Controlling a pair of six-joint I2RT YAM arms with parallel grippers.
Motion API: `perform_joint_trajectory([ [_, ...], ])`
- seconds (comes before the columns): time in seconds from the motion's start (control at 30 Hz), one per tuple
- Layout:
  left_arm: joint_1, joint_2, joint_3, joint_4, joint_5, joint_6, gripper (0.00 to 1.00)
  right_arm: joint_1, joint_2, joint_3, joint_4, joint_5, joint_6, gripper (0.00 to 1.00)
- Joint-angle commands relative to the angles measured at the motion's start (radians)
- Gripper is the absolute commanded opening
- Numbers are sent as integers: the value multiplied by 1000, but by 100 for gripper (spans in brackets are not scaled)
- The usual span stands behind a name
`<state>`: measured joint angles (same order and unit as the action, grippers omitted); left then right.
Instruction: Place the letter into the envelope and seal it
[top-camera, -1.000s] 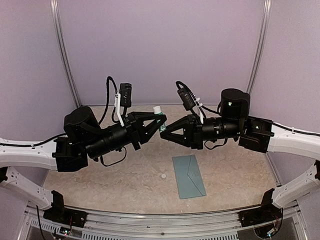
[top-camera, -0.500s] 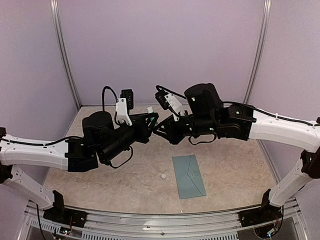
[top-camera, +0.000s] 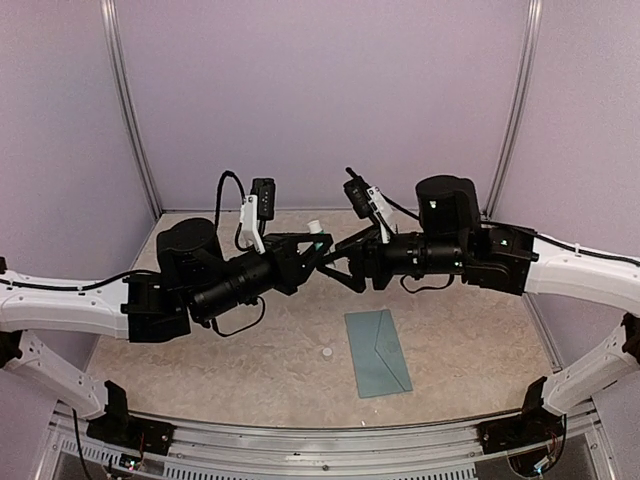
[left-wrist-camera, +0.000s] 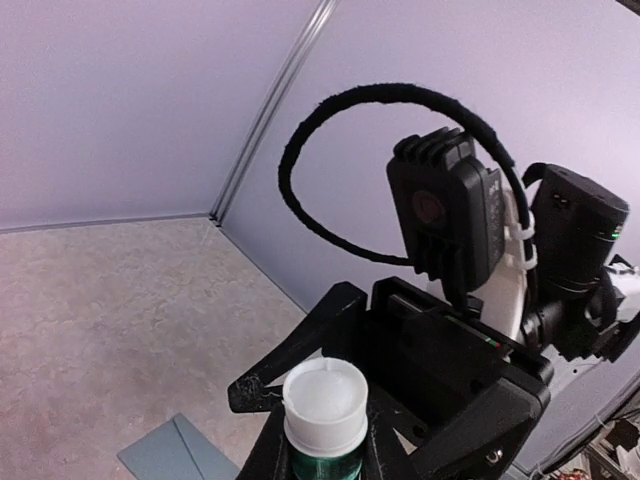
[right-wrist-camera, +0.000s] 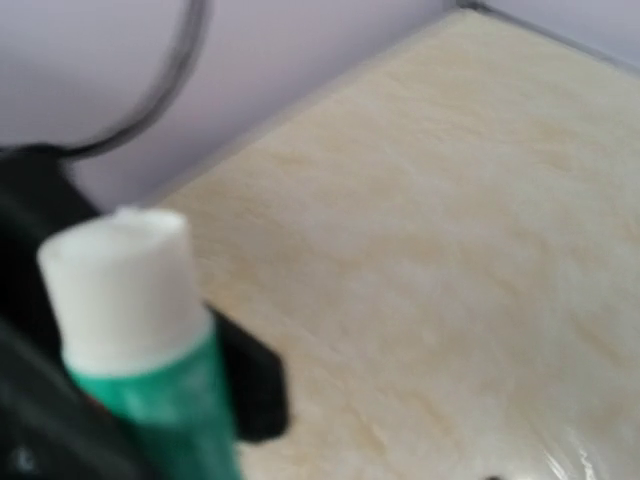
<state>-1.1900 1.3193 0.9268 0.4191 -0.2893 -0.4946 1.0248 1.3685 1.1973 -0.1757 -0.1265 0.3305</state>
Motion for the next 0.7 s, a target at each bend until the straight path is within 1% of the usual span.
perform_joint_trajectory([
  [0.0, 25, -76, 6, 22, 264, 5, 0, -75, -127, -135, 288, -367, 27, 76],
  [0.1, 49, -98, -29, 100, 415, -10, 1, -95, -168, -230, 458, -555, 99, 81],
  [0.17, 57, -106, -51, 170, 498, -21, 1, -98, -174, -265, 550, -636, 143, 79],
  [0.27, 56, -109, -55, 200, 559, -27, 1, -98, -152, -281, 648, -746, 198, 71],
  [0.33, 57, -104, -52, 206, 584, -29, 1, -100, -127, -283, 703, -792, 233, 65],
  [0.53, 55, -92, -50, 229, 635, -37, 1, -87, -57, -265, 769, -853, 281, 50],
  [0.67, 54, -87, -51, 237, 649, -41, 1, -81, -27, -272, 864, -882, 335, 42],
])
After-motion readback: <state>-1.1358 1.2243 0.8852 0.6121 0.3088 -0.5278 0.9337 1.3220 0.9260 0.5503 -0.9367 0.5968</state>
